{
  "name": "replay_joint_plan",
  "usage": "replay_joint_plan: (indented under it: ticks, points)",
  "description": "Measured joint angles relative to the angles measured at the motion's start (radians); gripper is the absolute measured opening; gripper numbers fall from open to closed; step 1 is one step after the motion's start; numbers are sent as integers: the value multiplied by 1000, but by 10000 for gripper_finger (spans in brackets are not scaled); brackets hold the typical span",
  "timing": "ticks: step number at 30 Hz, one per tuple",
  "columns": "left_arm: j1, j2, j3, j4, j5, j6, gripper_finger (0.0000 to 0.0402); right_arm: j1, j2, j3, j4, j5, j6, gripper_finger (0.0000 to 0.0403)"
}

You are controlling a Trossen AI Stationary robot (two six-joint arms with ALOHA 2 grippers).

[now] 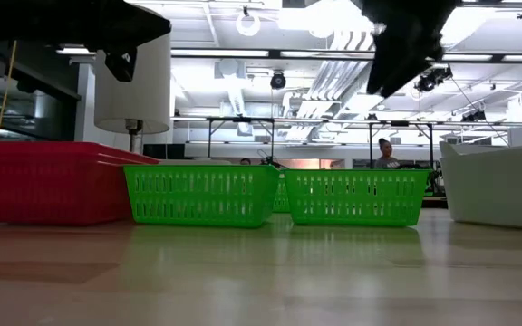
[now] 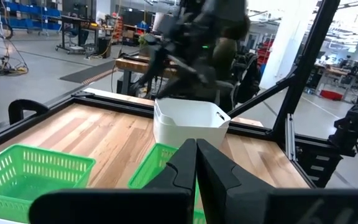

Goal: Stack baskets by color
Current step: Stack the top white bin on top of the bottom white bin

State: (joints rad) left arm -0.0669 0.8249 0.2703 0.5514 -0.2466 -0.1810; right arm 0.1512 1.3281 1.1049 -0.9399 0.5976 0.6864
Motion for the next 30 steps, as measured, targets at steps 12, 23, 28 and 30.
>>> replay_joint_plan:
  ticks: [12, 23, 28, 30]
  points:
    - [3, 0, 0, 52, -33, 75, 0, -304, -65, -280, 582, -220, -526, 259]
    - [76, 0, 17, 43, 1, 166, 0, -336, -158, -514, 1448, -723, -616, 259]
    - [91, 0, 17, 42, 55, 161, 0, -262, -156, -519, 1412, -692, -639, 259]
    - [93, 0, 17, 43, 47, 160, 0, -233, -156, -519, 1404, -656, -648, 259]
